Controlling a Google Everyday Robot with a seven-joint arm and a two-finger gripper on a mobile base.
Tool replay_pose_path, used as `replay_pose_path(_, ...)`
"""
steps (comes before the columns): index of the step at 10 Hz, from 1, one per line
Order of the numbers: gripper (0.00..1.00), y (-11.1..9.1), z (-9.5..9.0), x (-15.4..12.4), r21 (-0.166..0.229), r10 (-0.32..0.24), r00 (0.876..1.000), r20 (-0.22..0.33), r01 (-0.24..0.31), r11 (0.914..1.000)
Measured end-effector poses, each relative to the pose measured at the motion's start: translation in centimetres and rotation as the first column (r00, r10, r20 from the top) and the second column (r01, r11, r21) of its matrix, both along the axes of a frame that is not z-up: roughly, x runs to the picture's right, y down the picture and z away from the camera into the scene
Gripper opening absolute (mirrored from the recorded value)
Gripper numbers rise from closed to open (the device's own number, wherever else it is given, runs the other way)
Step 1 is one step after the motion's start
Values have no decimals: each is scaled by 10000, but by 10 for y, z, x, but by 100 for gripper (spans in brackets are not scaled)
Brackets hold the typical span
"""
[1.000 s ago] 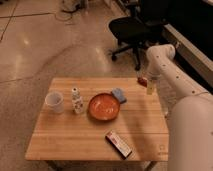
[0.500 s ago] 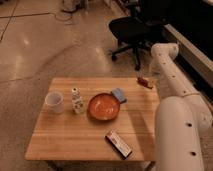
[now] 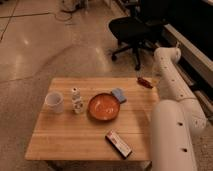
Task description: Place the pepper in the ceramic bowl
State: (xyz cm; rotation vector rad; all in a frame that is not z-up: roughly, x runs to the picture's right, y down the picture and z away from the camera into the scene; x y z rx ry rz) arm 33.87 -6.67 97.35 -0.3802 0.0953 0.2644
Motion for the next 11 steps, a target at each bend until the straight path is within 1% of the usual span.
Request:
replay_pose_path(3,65,1,15,2,238,-326,9994,-88,328,9992)
replay_pose_path(5,65,-3,24,3,543,-567,9983,-160,575,9969)
replay_pose_path(7,65,-4,30,6,708,-936,9950,-333,958,9929)
replay_pose_path(9,65,-2,37,6,685,-1391,9889,-524,1425,9874)
replay_pose_path(10,65,1,39,6,623,-1573,9857,-600,1610,9850)
replay_pose_path(11,65,6,43,6,478,-1839,9804,-708,1875,9811)
